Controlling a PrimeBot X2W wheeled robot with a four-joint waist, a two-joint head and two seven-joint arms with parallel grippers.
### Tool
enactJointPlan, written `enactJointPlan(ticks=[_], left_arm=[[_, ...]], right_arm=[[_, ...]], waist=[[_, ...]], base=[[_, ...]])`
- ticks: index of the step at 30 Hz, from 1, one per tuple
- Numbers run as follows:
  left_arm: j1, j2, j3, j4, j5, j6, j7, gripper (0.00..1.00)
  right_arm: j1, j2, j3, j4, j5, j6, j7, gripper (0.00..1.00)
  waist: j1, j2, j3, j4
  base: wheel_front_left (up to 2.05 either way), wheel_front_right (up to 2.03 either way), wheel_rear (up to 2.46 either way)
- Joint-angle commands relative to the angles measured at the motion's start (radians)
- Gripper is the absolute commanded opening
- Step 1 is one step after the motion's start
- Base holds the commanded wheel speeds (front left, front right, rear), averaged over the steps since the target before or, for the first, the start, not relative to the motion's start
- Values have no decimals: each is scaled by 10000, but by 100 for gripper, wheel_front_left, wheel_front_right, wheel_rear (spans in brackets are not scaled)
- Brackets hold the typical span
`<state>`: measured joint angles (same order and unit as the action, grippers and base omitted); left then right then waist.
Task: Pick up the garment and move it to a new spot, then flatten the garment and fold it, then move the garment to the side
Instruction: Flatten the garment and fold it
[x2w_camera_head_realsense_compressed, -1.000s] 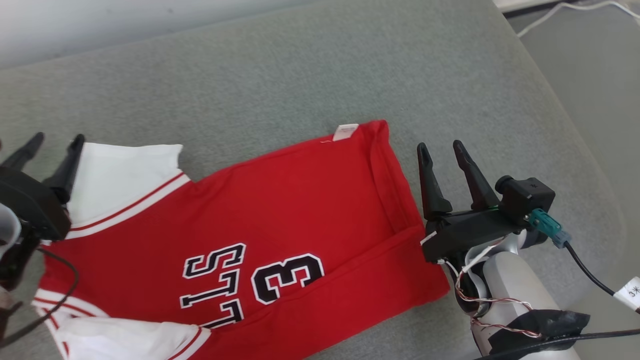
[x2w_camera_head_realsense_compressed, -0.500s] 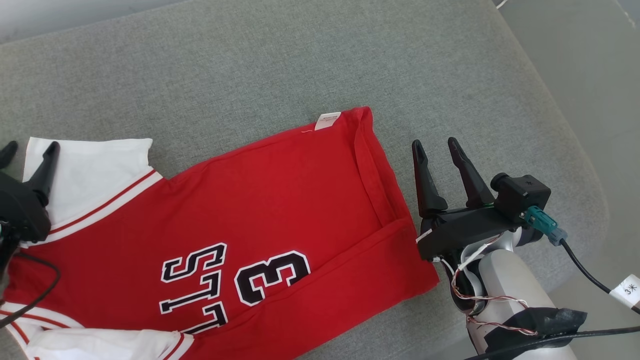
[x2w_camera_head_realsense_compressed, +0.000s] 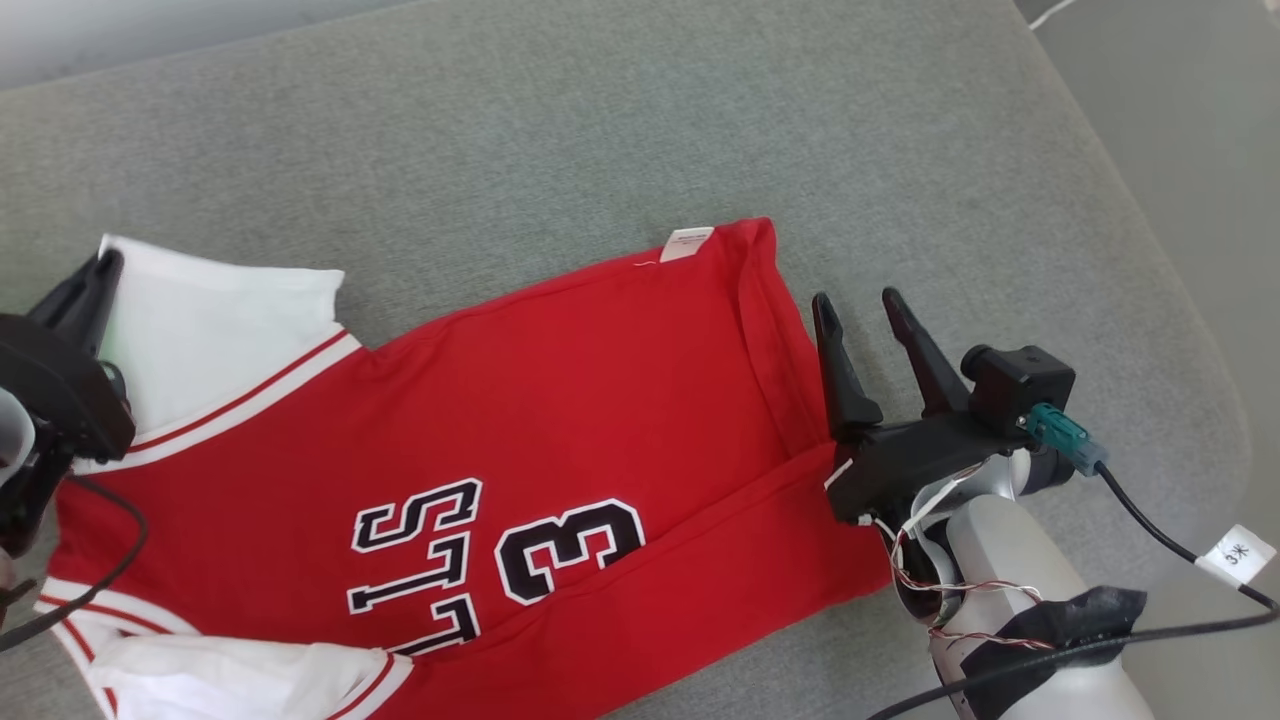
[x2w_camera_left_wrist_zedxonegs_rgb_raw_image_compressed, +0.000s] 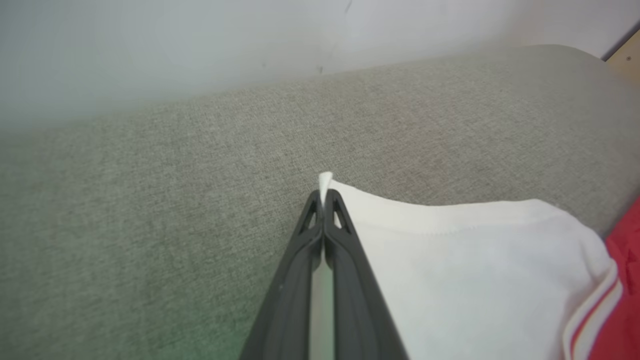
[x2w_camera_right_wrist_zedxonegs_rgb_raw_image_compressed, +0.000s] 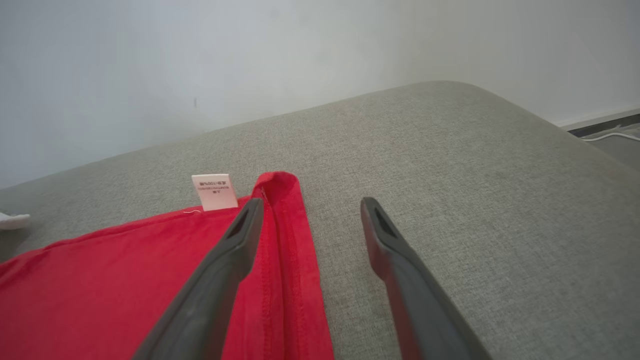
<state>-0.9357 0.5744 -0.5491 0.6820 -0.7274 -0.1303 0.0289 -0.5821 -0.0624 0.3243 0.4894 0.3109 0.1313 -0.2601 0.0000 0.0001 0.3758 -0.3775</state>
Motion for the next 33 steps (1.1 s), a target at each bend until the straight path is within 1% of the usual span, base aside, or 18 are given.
enactJointPlan(ticks=[1, 8, 14, 20, 25, 26, 30, 31, 32, 33], left_arm=[[-76, 114, -123, -161, -125, 5, -237, 0], [164, 126, -560, -1066, -212, 5, -902, 0], [330, 101, -670, -1718, -117, 29, -1214, 0], [460, 137, -686, -2438, -52, 194, -1367, 0], [627, 240, -676, -3008, -59, 365, -1357, 0], [627, 240, -676, -3008, -59, 365, -1357, 0], [697, 345, -647, -3362, -92, 493, -1323, 0], [738, 369, -640, -3430, -104, 527, -1309, 0], [770, 385, -643, -3509, -108, 535, -1294, 0], [795, 400, -643, -3577, -100, 569, -1303, 0]], right_arm=[[-154, -85, 49, 363, 130, -10, -27, 100], [-1104, -200, -90, 1624, 464, -10, 174, 100], [-2002, -223, -97, 2509, 782, -10, 311, 100], [-2792, -332, -142, 3730, 369, -11, 387, 100], [-3300, -434, -497, 4837, 13, -11, 323, 100], [-3300, -434, -497, 4837, 13, -11, 323, 100], [-3554, -393, -686, 5483, -64, -11, 232, 100], [-3587, -371, -727, 5624, -51, -11, 223, 88], [-3638, -357, -739, 5764, -56, -11, 215, 54], [-3723, -354, -778, 5859, -57, -11, 186, 33]], waist=[[0, -1, -118, 164], [0, -1, -226, 740], [0, -1, -154, 1155], [0, -1, -51, 1499], [0, -1, 28, 1734], [0, -1, 28, 1734], [0, -1, 38, 1834], [0, -1, 45, 1847], [0, -1, 56, 1862], [0, -1, 66, 1875]], base=[[0, 0, 0], [0, 0, 0], [0, 0, 0], [0, 0, 0], [0, 0, 0], [0, 0, 0], [0, 0, 0], [0, 0, 0], [0, 0, 0], [0, 0, 0]])
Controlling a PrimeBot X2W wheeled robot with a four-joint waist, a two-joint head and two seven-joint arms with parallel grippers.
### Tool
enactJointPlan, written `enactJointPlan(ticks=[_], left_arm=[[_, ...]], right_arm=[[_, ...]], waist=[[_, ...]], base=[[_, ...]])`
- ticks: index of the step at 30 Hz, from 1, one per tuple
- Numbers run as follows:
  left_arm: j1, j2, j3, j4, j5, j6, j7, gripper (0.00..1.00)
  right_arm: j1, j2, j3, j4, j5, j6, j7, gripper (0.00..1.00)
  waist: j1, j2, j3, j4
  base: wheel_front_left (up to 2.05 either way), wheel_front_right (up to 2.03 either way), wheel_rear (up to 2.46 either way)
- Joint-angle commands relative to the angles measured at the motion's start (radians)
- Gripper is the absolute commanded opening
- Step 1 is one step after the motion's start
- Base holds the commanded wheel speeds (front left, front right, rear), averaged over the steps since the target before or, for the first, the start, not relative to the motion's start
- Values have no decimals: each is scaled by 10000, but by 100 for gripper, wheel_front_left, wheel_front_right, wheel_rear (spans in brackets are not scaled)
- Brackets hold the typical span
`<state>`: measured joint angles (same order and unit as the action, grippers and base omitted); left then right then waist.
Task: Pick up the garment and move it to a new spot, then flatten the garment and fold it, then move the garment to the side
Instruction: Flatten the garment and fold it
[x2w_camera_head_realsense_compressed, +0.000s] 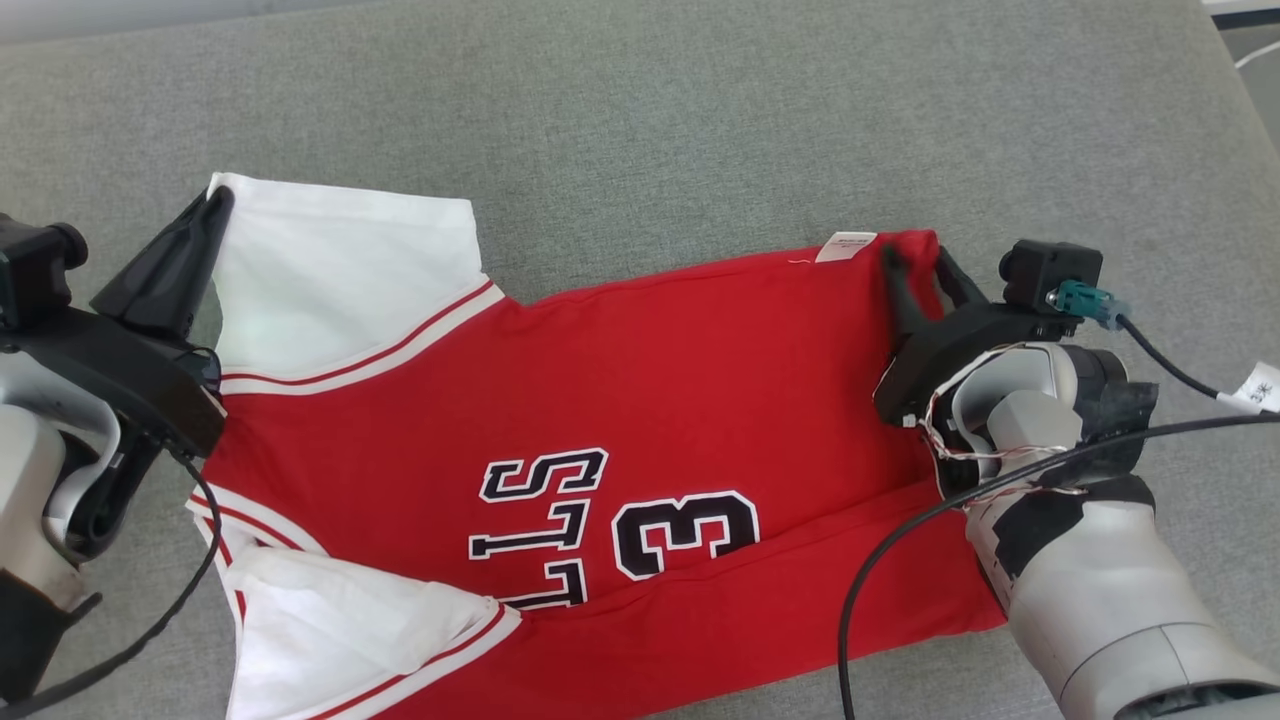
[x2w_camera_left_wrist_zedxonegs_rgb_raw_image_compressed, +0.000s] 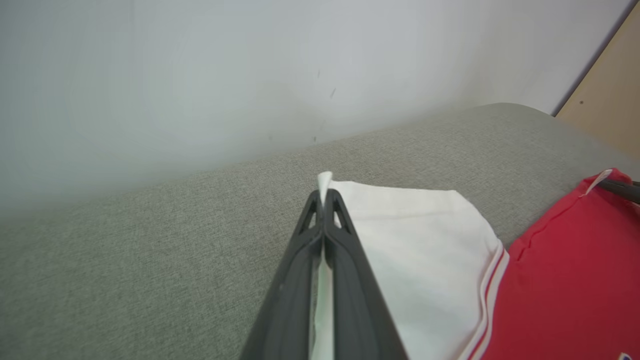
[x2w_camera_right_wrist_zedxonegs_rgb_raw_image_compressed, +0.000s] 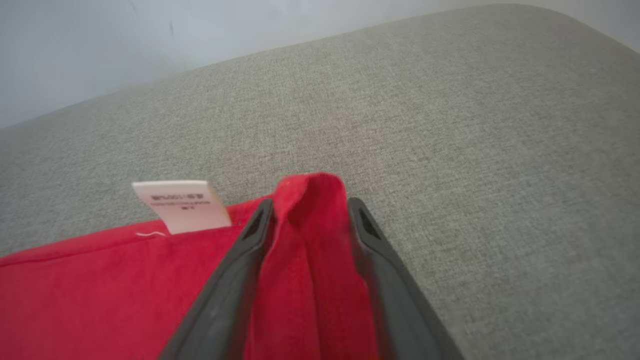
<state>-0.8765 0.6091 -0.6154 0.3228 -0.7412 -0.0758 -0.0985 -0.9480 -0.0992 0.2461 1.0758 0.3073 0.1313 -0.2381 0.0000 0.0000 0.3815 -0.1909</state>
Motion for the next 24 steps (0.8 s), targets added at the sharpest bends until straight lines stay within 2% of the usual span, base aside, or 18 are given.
enactJointPlan(ticks=[1, 2, 12, 19, 24], left_arm=[[237, 76, 21, -62, 38, 63, -25, 0], [260, 105, 24, -128, 31, 75, -18, 0], [839, 319, 237, -637, -184, 366, -457, 0], [1990, 308, 195, -1616, -235, 728, -1032, 0], [3091, 323, 381, -2443, -267, 1282, -1368, 0]], right_arm=[[-122, 25, -18, 82, -36, -11, -81, 9], [-165, 36, -34, 179, -70, -11, -101, 0], [67, -152, 13, 63, 0, -11, -263, 0], [1173, -575, 741, -1528, 655, -11, -262, 0], [2331, -1261, 1421, -3127, 1489, -11, -263, 0]], waist=[[0, 0, 15, 21], [0, 0, 16, 33], [0, 0, -326, 222], [0, 0, -713, 383], [0, 0, -928, 519]], base=[[0, 0, 0], [0, 0, 0], [0, 0, 0], [0, 0, 0], [0, 0, 0]])
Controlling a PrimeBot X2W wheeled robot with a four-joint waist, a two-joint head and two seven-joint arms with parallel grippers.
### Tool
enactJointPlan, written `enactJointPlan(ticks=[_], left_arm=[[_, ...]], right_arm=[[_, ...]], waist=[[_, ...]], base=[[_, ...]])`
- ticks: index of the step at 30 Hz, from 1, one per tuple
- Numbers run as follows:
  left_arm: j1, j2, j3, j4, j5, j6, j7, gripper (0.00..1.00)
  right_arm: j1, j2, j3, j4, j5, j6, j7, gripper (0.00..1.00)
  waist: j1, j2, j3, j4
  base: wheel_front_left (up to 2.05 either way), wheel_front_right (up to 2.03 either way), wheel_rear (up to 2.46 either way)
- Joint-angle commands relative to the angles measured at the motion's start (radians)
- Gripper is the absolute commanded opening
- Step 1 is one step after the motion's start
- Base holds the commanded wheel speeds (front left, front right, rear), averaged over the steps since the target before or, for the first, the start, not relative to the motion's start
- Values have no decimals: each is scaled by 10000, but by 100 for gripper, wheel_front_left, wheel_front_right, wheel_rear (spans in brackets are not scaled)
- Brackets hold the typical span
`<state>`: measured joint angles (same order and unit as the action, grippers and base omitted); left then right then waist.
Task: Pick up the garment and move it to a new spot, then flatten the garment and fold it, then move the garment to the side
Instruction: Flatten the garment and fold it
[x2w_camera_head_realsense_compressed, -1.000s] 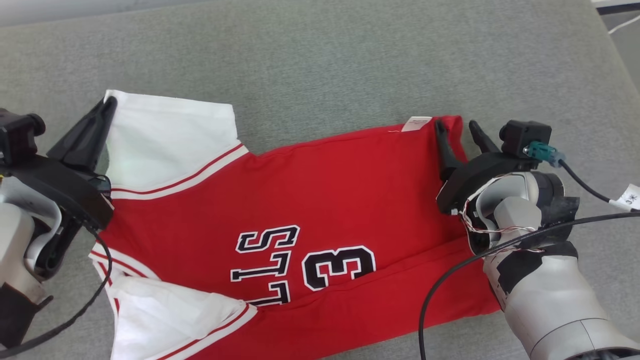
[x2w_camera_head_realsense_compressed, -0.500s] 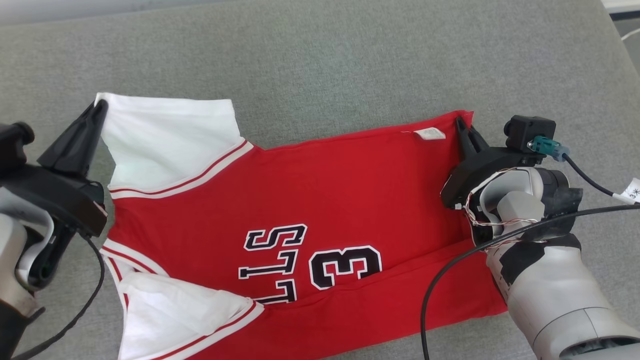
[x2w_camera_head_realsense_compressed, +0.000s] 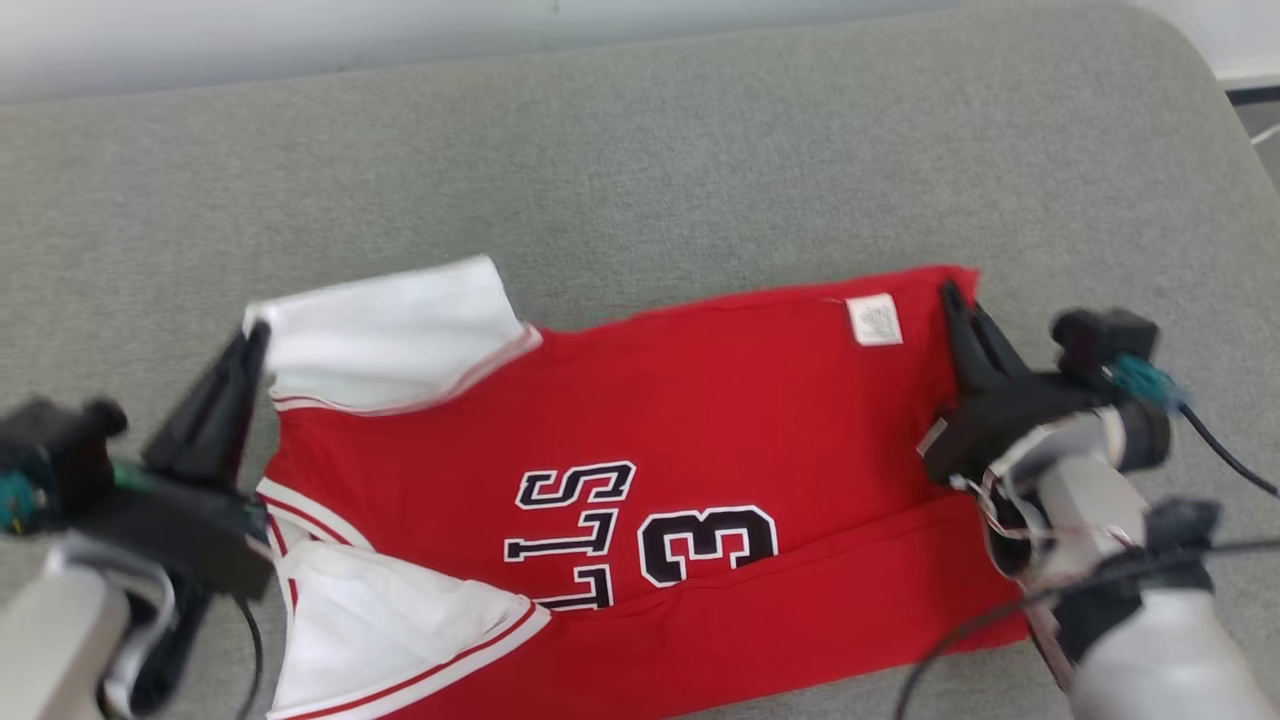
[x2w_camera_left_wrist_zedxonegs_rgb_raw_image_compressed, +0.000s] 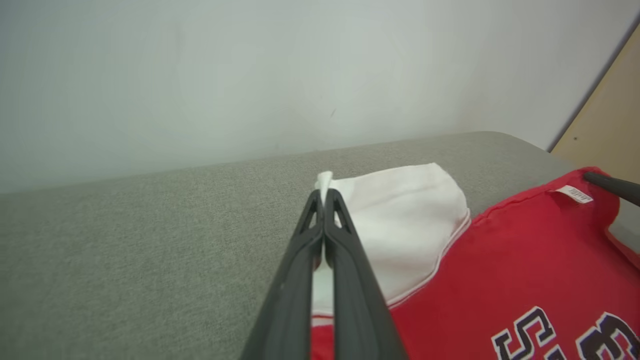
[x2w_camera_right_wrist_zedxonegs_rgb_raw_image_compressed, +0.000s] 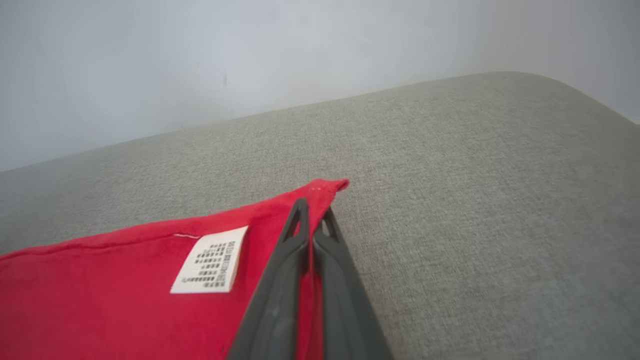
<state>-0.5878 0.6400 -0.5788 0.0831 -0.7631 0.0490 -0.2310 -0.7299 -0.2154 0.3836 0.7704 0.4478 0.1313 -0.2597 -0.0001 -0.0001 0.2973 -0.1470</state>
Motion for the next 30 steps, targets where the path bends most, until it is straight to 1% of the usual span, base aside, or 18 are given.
enactJointPlan(ticks=[1, 3, 8, 11, 13, 17, 22, 30], left_arm=[[439, 24, 88, -214, -63, 151, -113, 0], [935, 59, 149, -569, 19, 349, -205, 0], [2181, -146, 319, -1310, 100, 783, -327, 0], [2761, -390, 476, -1465, 51, 911, -351, 0], [2925, -441, 545, -1479, 101, 935, -361, 0], [3440, -837, 843, -1522, 361, 854, -365, 0], [3944, -1468, 1197, -1403, 663, 685, -358, 0], [4883, -2473, 1914, -1279, 968, 302, -360, 0]], right_arm=[[380, -235, 191, -378, 225, -11, -46, 0], [837, -546, 284, -895, 488, -11, -46, 0], [1756, -1160, 532, -2059, 1139, -11, -47, 0], [2214, -1479, 699, -2675, 1530, -11, -47, 0], [2331, -1602, 748, -2869, 1628, -11, -47, 0], [2893, -1949, 946, -3567, 2060, -11, -48, 0], [3510, -2514, 1122, -4221, 2239, -11, -48, 0], [4445, -2931, 950, -4856, 2472, -11, -48, 0]], waist=[[1, 1, -114, 106], [1, 1, -186, 156], [1, 1, -303, 312], [1, 1, -322, 429], [1, 1, -321, 469], [1, 1, -381, 682], [1, 1, -499, 836], [1, 1, -666, 986]], base=[[0, 0, 0], [0, 0, 0], [0, 0, 0], [0, 0, 0], [0, 0, 0], [0, 0, 0], [0, 0, 0], [0, 0, 0]])
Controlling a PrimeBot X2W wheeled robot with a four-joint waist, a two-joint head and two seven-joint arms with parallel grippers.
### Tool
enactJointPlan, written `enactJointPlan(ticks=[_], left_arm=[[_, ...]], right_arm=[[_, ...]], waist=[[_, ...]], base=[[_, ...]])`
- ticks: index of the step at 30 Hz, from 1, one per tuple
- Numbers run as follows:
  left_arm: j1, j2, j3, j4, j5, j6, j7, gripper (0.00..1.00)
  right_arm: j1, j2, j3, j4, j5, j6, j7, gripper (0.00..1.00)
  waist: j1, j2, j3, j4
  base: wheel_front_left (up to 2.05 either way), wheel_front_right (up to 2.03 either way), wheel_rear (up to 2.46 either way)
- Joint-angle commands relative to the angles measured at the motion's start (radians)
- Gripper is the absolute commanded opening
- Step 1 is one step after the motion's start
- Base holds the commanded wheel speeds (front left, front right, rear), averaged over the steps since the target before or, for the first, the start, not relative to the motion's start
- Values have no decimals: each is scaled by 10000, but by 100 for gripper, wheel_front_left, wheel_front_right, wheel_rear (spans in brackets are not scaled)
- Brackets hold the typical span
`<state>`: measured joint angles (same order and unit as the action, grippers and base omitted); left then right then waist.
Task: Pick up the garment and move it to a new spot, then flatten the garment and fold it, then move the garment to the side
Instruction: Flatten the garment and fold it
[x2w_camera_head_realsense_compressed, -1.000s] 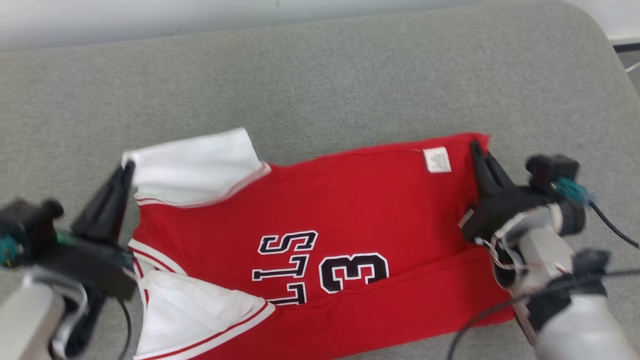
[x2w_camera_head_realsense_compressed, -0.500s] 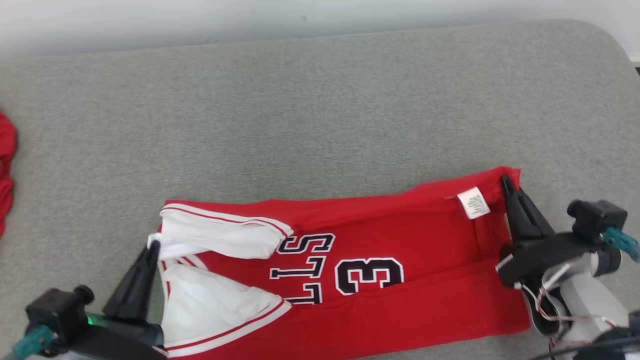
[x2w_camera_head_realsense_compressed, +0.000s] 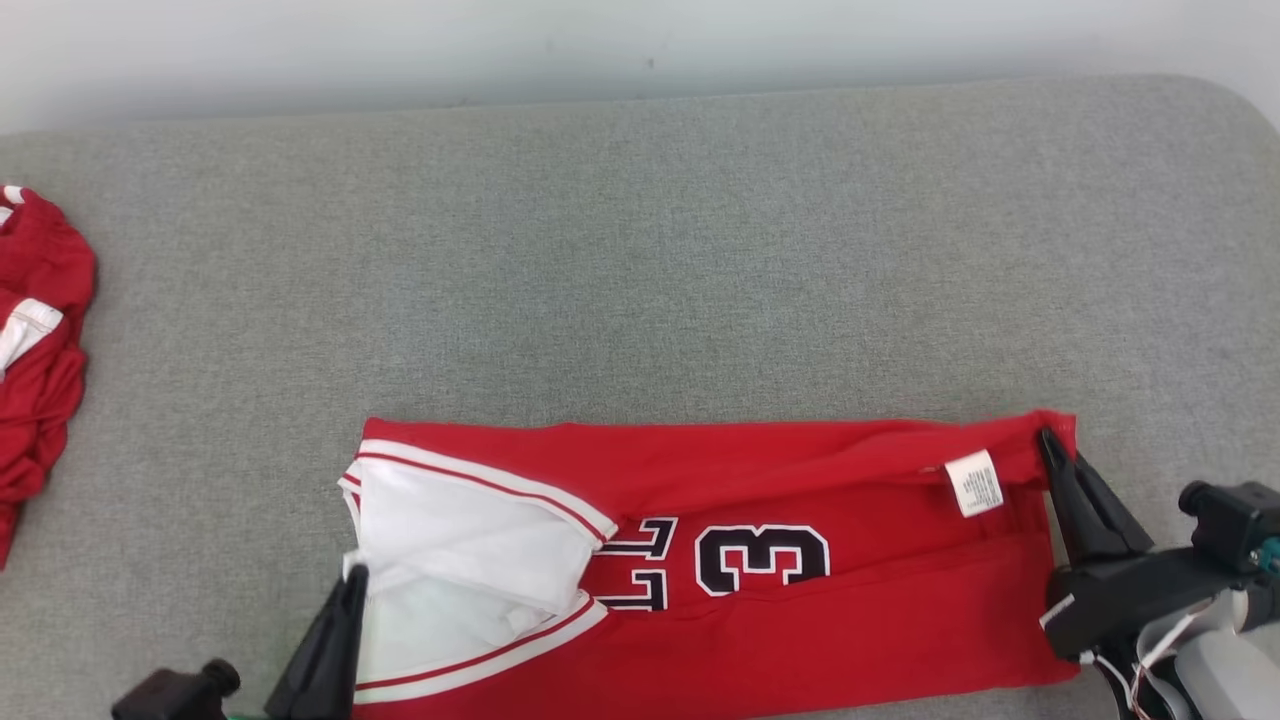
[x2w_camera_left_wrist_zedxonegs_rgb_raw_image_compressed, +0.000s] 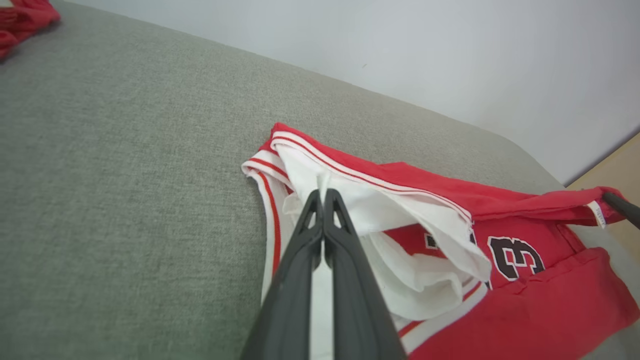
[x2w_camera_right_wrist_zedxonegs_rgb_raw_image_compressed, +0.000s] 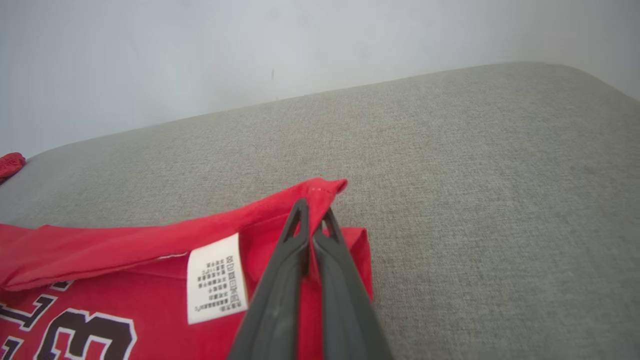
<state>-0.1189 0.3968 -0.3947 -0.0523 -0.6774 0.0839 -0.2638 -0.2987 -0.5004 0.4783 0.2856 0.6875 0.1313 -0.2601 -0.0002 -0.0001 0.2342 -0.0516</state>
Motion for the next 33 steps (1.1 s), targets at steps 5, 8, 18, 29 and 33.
enactJointPlan(ticks=[5, 8, 18, 29, 33], left_arm=[[537, -524, 464, 501, 288, -389, -32, 0], [694, -765, 638, 807, 367, -569, -33, 0], [1027, -1630, 1445, 1172, 956, -1079, -32, 100], [1265, -2334, 2472, 820, 2362, -1220, -33, 100], [1373, -2685, 2892, 766, 2826, -1346, -33, 100]], right_arm=[[463, -180, -33, 25, 73, -11, -45, 0], [547, -54, -170, -27, 92, -11, -45, 45], [1162, 100, -768, -773, 322, -11, -45, 100], [1123, 225, -720, 388, 47, -9, -45, 100], [901, 422, -604, 1123, 111, -11, 100, 100]], waist=[[2, 1, -151, 65], [2, 1, -241, 51], [2, 1, -516, 90], [2, 1, -899, 179], [2, 1, -988, 194]], base=[[0, 0, 0], [0, 0, 0], [0, 0, 0], [0, 0, 0], [0, 0, 0]])
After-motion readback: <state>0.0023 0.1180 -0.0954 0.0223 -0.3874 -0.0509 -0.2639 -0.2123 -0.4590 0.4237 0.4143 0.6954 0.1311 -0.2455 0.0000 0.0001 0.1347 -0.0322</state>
